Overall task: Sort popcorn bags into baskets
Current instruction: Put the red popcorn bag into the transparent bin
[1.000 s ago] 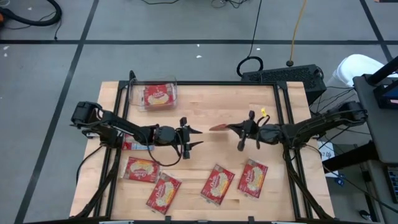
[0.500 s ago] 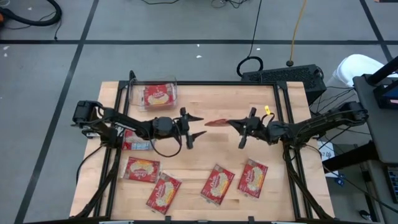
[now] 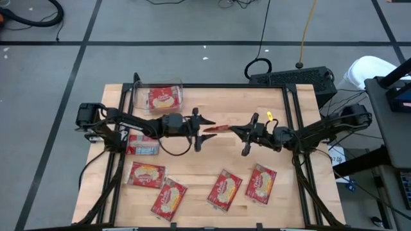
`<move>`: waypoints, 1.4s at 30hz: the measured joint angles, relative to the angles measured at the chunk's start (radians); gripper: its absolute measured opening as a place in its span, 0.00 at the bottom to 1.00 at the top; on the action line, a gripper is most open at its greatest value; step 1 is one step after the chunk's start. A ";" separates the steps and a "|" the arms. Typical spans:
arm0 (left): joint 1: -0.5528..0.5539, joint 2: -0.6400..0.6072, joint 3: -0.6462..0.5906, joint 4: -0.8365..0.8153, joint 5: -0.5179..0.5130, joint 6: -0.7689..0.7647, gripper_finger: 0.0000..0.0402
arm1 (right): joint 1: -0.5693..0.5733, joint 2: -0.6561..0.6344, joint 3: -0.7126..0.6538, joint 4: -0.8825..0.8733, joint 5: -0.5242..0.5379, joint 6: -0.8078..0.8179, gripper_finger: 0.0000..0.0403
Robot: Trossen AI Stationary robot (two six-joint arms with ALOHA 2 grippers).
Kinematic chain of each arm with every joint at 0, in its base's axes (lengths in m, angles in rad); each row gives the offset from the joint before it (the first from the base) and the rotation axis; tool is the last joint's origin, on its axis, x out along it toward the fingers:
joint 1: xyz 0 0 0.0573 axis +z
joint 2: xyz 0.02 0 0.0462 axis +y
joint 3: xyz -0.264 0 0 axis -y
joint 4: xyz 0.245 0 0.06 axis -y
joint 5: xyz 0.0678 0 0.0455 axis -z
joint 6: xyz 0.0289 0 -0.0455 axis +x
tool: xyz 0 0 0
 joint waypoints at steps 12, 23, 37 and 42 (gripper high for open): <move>0.034 0.000 0.125 -0.288 0.119 0.016 0.34 | -0.007 0.044 0.000 0.037 -0.019 -0.019 0.00; 0.034 -0.001 0.137 -0.346 0.121 0.023 0.06 | -0.007 0.045 0.000 0.028 -0.017 -0.051 0.01; 0.058 -0.295 0.136 -0.875 0.119 0.011 0.05 | -0.010 0.041 0.000 -0.108 0.039 -0.005 0.31; 0.097 -0.389 0.222 -1.145 0.117 0.002 0.07 | -0.010 0.041 0.000 -0.196 0.036 0.043 0.33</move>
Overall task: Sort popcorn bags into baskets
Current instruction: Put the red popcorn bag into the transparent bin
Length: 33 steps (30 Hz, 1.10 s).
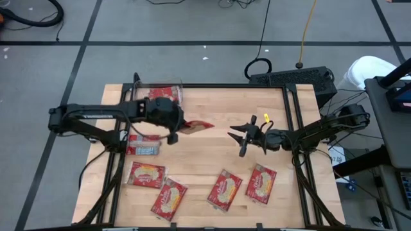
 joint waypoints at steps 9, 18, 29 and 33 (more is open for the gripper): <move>0.104 0.013 0.264 -0.532 -0.104 0.057 0.08 | 0.003 0.000 0.000 -0.118 -0.114 0.064 0.33; 0.323 0.017 0.334 -0.702 -0.116 0.184 0.08 | 0.012 0.000 0.000 -0.121 -0.161 0.064 0.33; 0.605 0.193 0.335 -0.729 -0.117 0.457 0.09 | 0.012 0.000 0.000 -0.121 -0.161 0.064 0.33; 0.653 0.273 0.334 -0.722 -0.114 0.538 0.09 | 0.012 0.000 0.000 -0.124 -0.161 0.064 0.33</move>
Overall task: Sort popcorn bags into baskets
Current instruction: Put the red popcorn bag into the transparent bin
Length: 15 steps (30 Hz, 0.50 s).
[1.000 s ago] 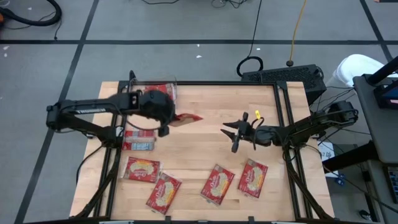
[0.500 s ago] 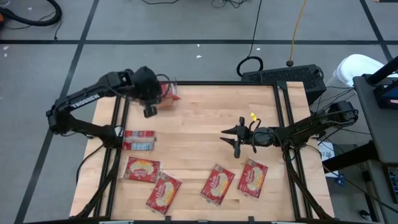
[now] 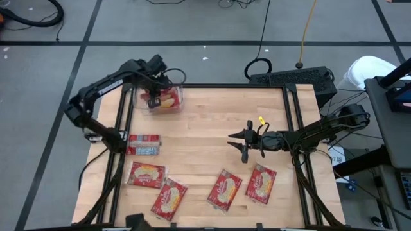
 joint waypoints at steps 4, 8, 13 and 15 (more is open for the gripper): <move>0.031 0.071 -0.001 0.000 0.000 0.041 0.09 | 0.000 0.000 0.000 -0.028 0.000 0.000 0.33; 0.055 0.121 -0.001 -0.001 0.002 0.065 0.09 | 0.000 0.000 0.000 -0.046 0.000 0.000 0.33; 0.077 0.151 0.000 0.001 0.003 0.089 0.09 | 0.000 0.000 0.000 -0.050 0.000 -0.001 0.33; 0.081 0.155 0.000 0.005 0.003 0.091 0.09 | 0.000 0.000 0.000 -0.050 0.001 -0.001 0.33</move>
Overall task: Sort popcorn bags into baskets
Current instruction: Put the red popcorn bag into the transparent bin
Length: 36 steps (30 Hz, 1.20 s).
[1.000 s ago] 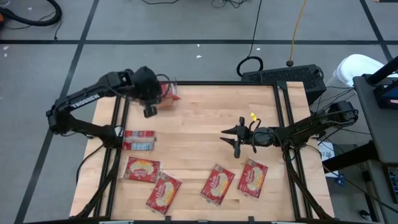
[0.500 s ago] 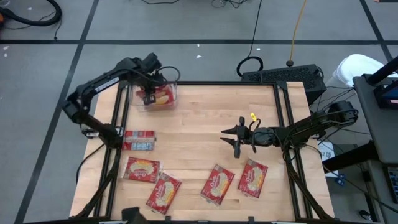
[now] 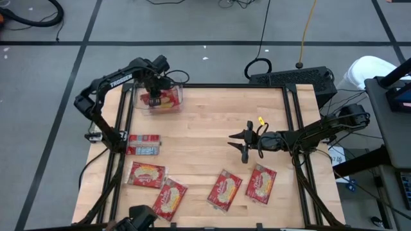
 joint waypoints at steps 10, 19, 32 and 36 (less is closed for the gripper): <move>0.004 0.002 -0.001 0.148 -0.099 0.036 0.25 | 0.000 0.000 0.000 0.000 0.000 -0.007 0.33; -0.002 0.002 -0.001 0.221 -0.227 -0.014 0.56 | 0.000 0.000 0.000 0.000 0.000 -0.007 0.33; -0.068 -0.041 -0.040 0.199 -0.074 -0.463 0.46 | 0.000 0.000 0.000 -0.023 0.000 0.067 0.33; -0.167 -0.157 -0.135 0.285 -0.026 -0.456 0.32 | 0.000 0.000 0.000 -0.076 0.000 0.134 0.33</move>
